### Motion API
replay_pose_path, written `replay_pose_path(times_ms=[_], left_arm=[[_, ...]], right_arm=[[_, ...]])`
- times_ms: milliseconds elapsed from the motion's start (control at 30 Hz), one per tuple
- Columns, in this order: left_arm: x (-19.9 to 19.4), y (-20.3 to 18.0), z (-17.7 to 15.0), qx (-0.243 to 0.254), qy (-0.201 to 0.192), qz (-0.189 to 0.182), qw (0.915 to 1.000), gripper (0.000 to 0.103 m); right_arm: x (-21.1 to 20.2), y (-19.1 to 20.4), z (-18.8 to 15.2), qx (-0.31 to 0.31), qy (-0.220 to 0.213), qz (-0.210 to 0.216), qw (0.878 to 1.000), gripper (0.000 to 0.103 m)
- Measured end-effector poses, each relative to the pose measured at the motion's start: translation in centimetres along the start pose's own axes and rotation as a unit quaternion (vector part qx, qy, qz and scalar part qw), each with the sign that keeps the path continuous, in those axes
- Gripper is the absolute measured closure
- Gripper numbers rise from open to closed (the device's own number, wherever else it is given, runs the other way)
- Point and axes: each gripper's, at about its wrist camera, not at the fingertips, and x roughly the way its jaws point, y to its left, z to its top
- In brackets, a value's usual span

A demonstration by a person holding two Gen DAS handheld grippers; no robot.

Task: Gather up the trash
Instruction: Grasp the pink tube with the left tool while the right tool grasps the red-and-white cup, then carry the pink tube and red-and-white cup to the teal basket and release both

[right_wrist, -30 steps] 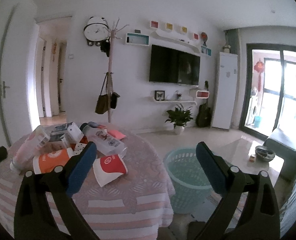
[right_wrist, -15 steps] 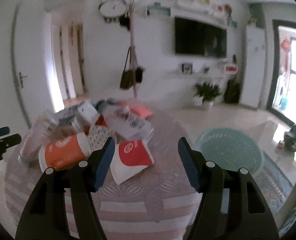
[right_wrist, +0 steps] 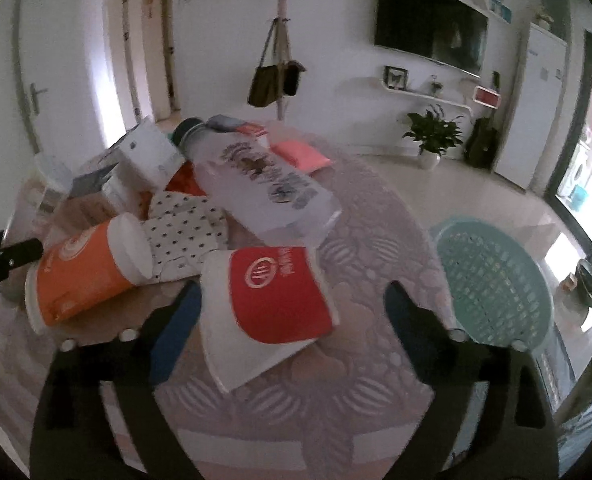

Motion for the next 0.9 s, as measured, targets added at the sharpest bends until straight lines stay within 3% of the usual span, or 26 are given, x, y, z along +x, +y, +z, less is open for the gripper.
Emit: replay_pose_path(times_ms=[167, 233, 267, 333, 367, 633, 900], left_arm=[[-0.4, 0.2, -0.3, -0.011, -0.001, 0.017, 0.9998, 0.041], [-0.6, 0.5, -0.2, -0.028, 0.001, 0.008, 0.9996, 0.046], [-0.7, 0.7, -0.3, -0.033, 0.001, 0.002, 0.9995, 0.047], [-1.0, 1.0, -0.5, -0.041, -0.001, -0.007, 0.9991, 0.050], [-1.1, 0.9, -0.7, -0.042, -0.002, -0.010, 0.9990, 0.051], [-4.2, -0.8, -0.8, -0.030, -0.030, -0.018, 0.9990, 0.055], [-7.8, -4.4, 1.6, -0.014, -0.083, -0.041, 0.9956, 0.056]], right_arm=[[1.3, 1.5, 0.0, -0.045, 0.034, -0.020, 0.998, 0.011], [2.1, 1.7, 0.1, -0.053, 0.051, -0.031, 0.997, 0.011], [2.4, 1.8, 0.1, -0.054, 0.054, -0.032, 0.997, 0.013], [2.5, 1.7, 0.0, -0.053, 0.057, -0.026, 0.997, 0.028], [2.5, 1.6, 0.0, -0.052, 0.058, -0.025, 0.997, 0.028], [-1.0, 0.2, -0.2, -0.016, 0.010, 0.010, 1.000, 0.028], [-5.0, -3.5, 1.4, 0.032, -0.037, 0.023, 0.999, 0.028]])
